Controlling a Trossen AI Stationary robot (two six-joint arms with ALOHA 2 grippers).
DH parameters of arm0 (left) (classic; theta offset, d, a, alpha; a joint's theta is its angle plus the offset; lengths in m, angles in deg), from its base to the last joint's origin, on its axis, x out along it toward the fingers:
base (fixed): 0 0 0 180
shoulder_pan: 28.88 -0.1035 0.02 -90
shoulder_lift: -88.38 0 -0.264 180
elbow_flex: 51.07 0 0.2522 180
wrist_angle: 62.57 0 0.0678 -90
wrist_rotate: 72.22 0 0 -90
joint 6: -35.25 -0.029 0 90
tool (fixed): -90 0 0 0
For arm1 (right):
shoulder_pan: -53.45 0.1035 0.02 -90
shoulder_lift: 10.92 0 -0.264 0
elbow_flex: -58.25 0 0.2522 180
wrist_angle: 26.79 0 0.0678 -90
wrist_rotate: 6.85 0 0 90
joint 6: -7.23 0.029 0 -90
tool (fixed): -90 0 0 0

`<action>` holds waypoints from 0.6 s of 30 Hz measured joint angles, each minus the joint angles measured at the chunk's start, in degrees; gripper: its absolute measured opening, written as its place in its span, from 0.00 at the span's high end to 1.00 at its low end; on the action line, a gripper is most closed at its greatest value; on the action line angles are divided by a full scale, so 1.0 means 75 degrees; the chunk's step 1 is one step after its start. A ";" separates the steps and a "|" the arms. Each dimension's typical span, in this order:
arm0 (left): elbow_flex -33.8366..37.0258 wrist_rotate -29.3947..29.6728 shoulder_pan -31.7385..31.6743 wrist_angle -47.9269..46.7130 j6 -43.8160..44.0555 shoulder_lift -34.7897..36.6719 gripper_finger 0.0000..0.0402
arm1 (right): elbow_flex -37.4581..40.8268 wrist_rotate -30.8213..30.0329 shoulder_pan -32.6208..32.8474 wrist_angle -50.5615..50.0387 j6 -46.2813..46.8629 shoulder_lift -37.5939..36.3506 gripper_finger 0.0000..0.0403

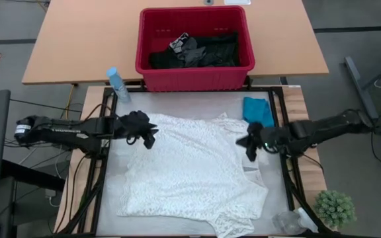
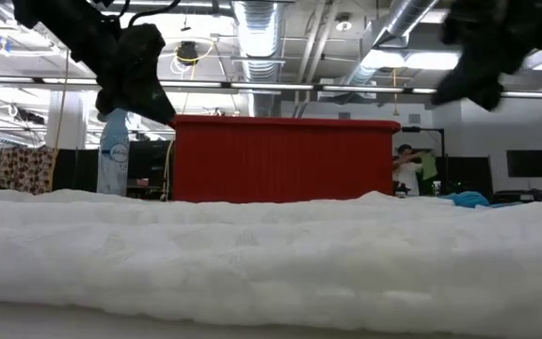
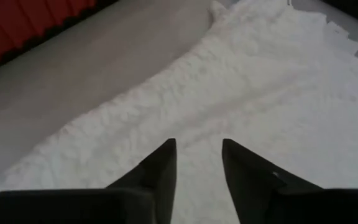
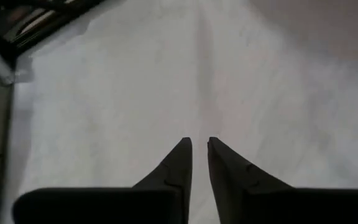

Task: Fold laundry
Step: Fold the white shirt

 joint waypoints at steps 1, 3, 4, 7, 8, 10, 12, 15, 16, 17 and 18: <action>0.0000 -0.0181 -0.0124 -0.0004 -0.0116 0.0000 0.67 | -0.0195 -0.0010 -0.0311 -0.0043 -0.0557 0.0101 0.77; 0.0000 -0.0451 -0.0387 -0.0036 -0.0151 0.0000 0.62 | -0.0622 -0.0010 -0.0965 -0.0195 -0.1493 0.0430 0.71; 0.0000 -0.0514 -0.0520 -0.0044 -0.0134 0.0000 0.60 | -0.0835 0.0003 -0.1294 -0.0302 -0.1865 0.0627 0.68; 0.0000 -0.0371 -0.0941 -0.0189 -0.0066 -0.0020 0.56 | -0.1405 0.0380 -0.2293 -0.0637 -0.2826 0.1393 0.58; 0.0000 -0.0231 -0.1081 -0.0247 -0.0058 -0.0020 0.55 | -0.1565 0.0558 -0.2613 -0.0742 -0.3122 0.1691 0.55; 0.0000 -0.0038 -0.1371 -0.0234 -0.0154 -0.0022 0.55 | -0.1814 0.0814 -0.3173 -0.1075 -0.3525 0.2302 0.50; 0.0000 -0.0043 -0.1705 -0.0230 -0.0431 -0.0023 0.55 | -0.1929 0.0982 -0.3672 -0.1423 -0.3985 0.2910 0.46; 0.0000 -0.0380 -0.2256 -0.0259 -0.0826 -0.0023 0.55 | -0.1960 0.1208 -0.4257 -0.1716 -0.4671 0.3681 0.44; 0.0000 -0.0598 -0.2447 -0.0281 -0.0913 -0.0021 0.55 | -0.1960 0.1229 -0.4417 -0.1771 -0.4834 0.3896 0.44; 0.0000 -0.0770 -0.2636 -0.0312 -0.1008 -0.0023 0.55 | -0.1960 0.1203 -0.4559 -0.1814 -0.4994 0.4094 0.44; 0.0000 -0.0917 -0.2805 -0.0351 -0.1097 -0.0023 0.55 | -0.1960 0.1224 -0.4685 -0.1813 -0.5148 0.4269 0.45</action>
